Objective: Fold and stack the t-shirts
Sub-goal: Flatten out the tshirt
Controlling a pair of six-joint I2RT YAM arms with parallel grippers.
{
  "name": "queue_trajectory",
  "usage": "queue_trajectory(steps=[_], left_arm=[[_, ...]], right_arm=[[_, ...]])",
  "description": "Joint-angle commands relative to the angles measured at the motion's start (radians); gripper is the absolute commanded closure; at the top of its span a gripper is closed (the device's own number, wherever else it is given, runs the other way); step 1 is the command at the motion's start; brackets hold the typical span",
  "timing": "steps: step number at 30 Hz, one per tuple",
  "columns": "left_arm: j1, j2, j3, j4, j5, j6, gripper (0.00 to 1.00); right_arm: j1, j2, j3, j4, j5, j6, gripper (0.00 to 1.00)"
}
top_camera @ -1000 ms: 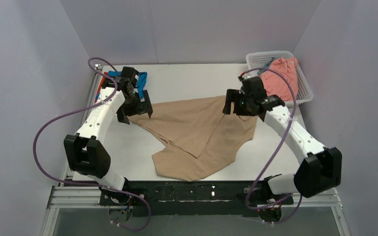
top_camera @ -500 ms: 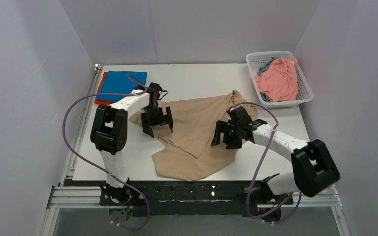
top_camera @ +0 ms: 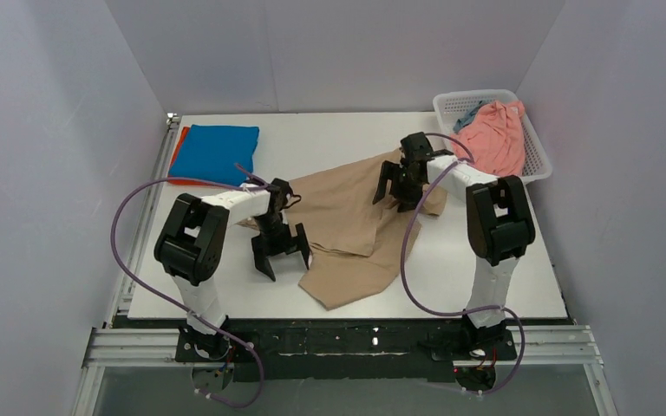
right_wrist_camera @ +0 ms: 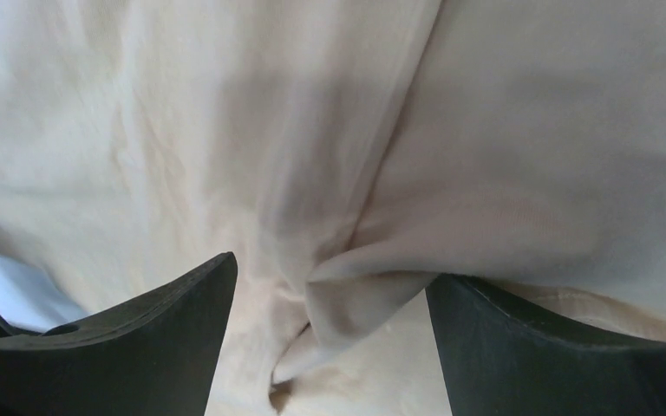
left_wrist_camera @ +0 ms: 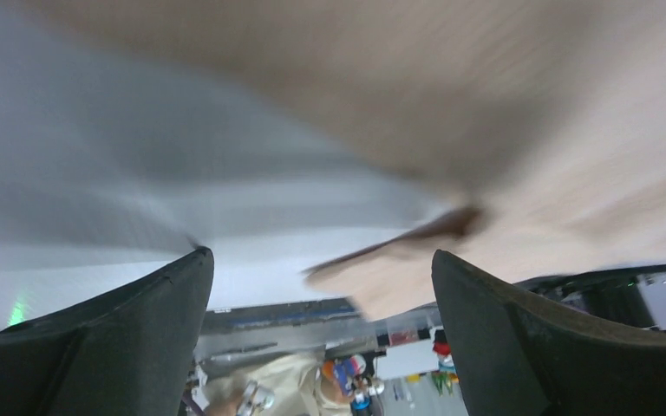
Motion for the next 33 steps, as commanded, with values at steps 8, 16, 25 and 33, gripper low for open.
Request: queue_trajectory(steps=[8, 16, 25, 33], left_arm=[[-0.363, -0.040, -0.069, 0.008, 0.058, -0.206, 0.02], [-0.387, -0.167, 0.106, -0.146, -0.196, -0.042, 0.02], [0.092, 0.183, 0.557, -0.153, -0.183, 0.137, 0.02], [0.149, 0.413, 0.710, -0.248, -0.149, 0.158, 0.02]], right_arm=[[-0.087, 0.368, 0.713, -0.252, -0.004, -0.194, 0.13], [-0.097, 0.068, 0.487, -0.241, 0.081, -0.204, 0.12], [0.283, -0.329, -0.183, 0.049, -0.001, 0.048, 0.12], [0.400, -0.230, -0.250, 0.077, 0.046, 0.134, 0.13]])
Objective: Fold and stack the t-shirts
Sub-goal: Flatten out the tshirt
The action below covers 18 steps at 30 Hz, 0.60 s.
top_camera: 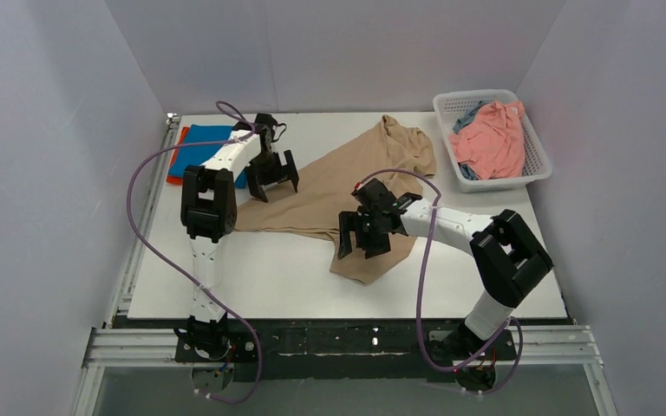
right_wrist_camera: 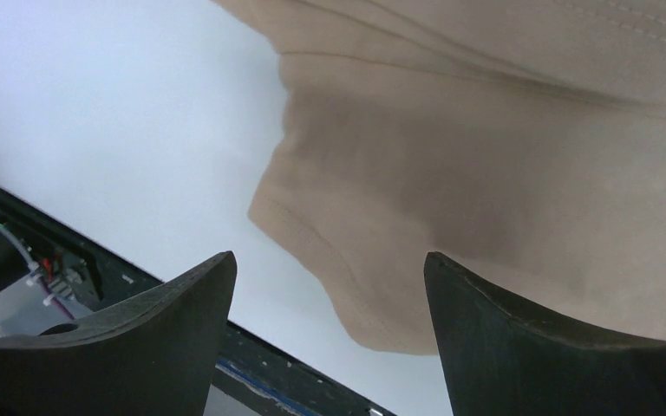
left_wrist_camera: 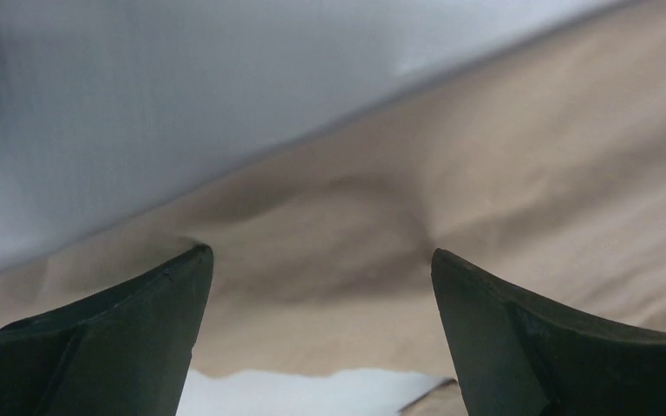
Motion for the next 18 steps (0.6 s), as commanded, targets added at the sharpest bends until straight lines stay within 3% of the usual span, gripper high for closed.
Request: queue_trajectory(steps=[1, 6, 11, 14, 18], left_arm=[[-0.016, -0.030, -0.114, -0.173, 0.051, 0.003, 0.02], [-0.016, -0.212, -0.496, -0.055, 0.082, -0.099, 0.02], [-0.022, -0.516, -0.878, 0.007, 0.030, -0.182, 0.02], [-0.022, -0.632, -0.953, -0.036, -0.044, -0.186, 0.02], [-0.022, -0.674, -0.876, -0.093, -0.055, -0.147, 0.02]], right_arm=[[-0.012, -0.003, -0.057, 0.041, 0.074, 0.067, 0.13], [-0.094, -0.030, -0.173, 0.059, 0.052, 0.056, 0.12], [-0.191, -0.141, -0.302, 0.069, 0.031, 0.036, 0.12], [-0.223, -0.215, -0.356, 0.039, 0.030, -0.008, 0.12], [-0.255, -0.299, -0.307, -0.029, 0.057, -0.079, 0.12]])
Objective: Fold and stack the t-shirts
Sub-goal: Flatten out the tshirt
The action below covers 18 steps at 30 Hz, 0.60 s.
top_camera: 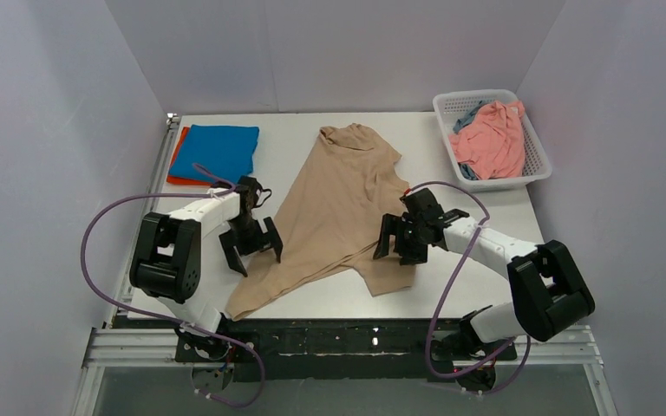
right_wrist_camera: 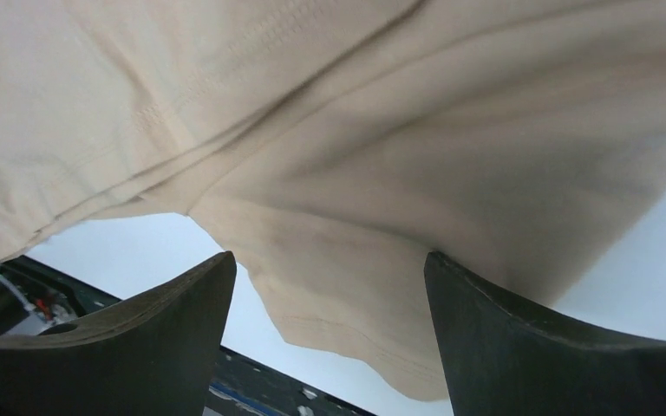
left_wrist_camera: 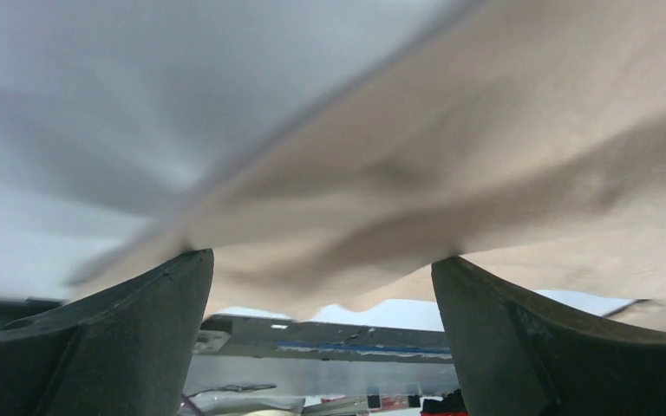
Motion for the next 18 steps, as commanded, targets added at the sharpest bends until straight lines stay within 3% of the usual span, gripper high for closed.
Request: queue_trajectory(steps=[1, 7, 12, 18], left_arm=[[0.002, -0.056, 0.078, -0.155, -0.048, 0.017, 0.02], [0.002, -0.162, 0.158, -0.214, -0.032, 0.024, 0.02], [0.000, -0.288, 0.069, -0.227, 0.037, 0.018, 0.02], [0.000, -0.447, -0.057, -0.263, 0.003, 0.015, 0.02]], right_arm=[[-0.025, -0.075, 0.052, -0.122, 0.070, -0.127, 0.12], [-0.032, -0.057, 0.236, -0.097, 0.028, -0.307, 0.10], [-0.075, 0.143, 0.395, -0.086, -0.079, -0.379, 0.11], [-0.105, 0.361, 0.530, -0.112, -0.152, -0.411, 0.13]])
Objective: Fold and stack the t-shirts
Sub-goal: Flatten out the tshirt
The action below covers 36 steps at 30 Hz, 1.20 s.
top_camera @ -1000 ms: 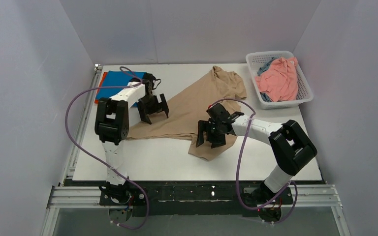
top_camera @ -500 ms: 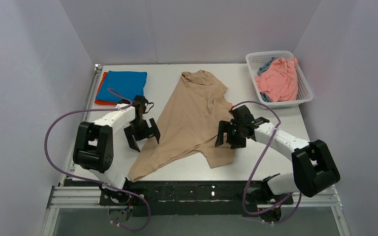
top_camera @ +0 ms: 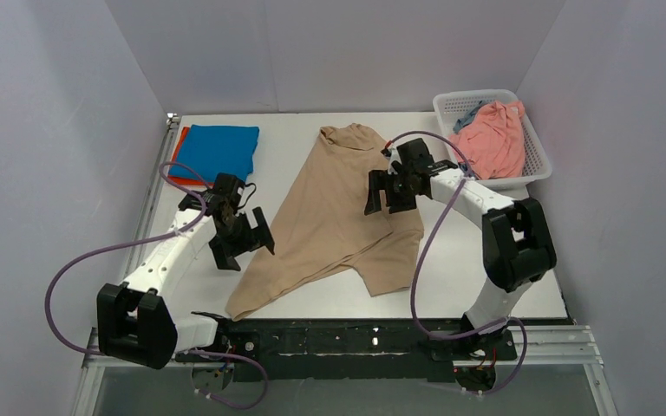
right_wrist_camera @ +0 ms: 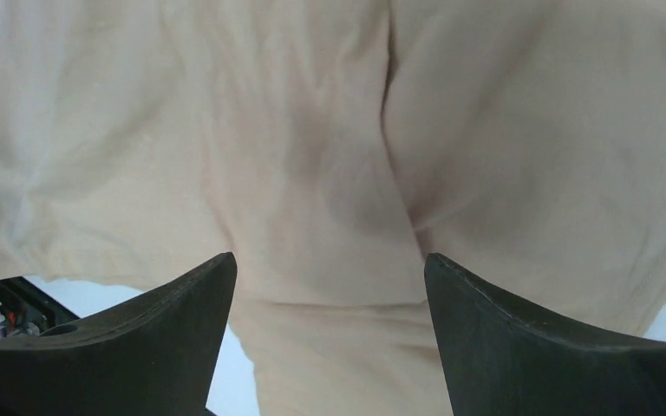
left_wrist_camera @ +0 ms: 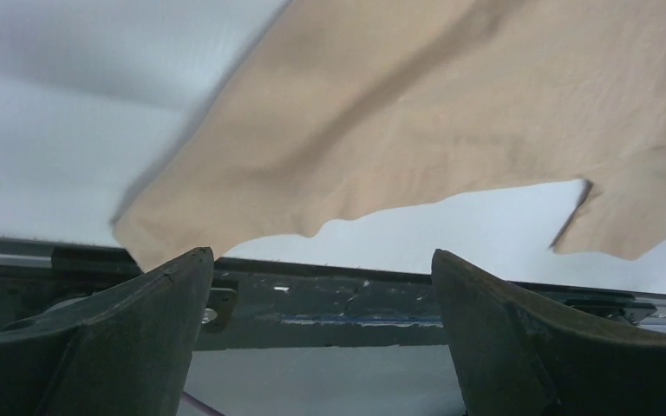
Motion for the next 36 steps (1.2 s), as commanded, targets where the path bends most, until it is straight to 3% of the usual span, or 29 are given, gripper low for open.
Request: queue_trajectory(steps=[1, 9, 16, 19, 22, 23, 33, 36], left_arm=[[0.000, -0.080, -0.078, -0.163, -0.005, 0.001, 0.02], [0.001, -0.123, -0.108, -0.180, 0.004, -0.012, 0.02], [0.000, -0.131, -0.106, -0.181, 0.006, -0.016, 0.02], [0.001, -0.135, -0.103, -0.183, 0.006, -0.020, 0.02], [0.000, -0.141, -0.099, -0.182, 0.009, -0.021, 0.02], [0.001, -0.142, -0.097, -0.183, 0.008, -0.019, 0.02], [0.001, -0.158, -0.081, -0.180, 0.007, -0.023, 0.02], [0.000, -0.167, -0.073, -0.183, 0.006, -0.021, 0.02]], right_arm=[[-0.015, 0.124, 0.084, -0.027, -0.077, -0.064, 0.13], [-0.013, 0.180, 0.074, -0.040, -0.154, -0.069, 0.22], [-0.006, 0.141, 0.002, -0.035, -0.257, -0.054, 0.37], [0.005, 0.128, 0.000, -0.053, -0.226, -0.035, 0.53], [0.017, 0.101, -0.003, -0.074, -0.170, -0.001, 0.91], [0.023, 0.093, 0.001, -0.086, -0.157, 0.002, 0.94], [0.105, 0.053, 0.145, -0.303, 0.045, 0.056, 0.94], [0.117, 0.061, 0.189, -0.341, 0.042, 0.100, 0.98]])
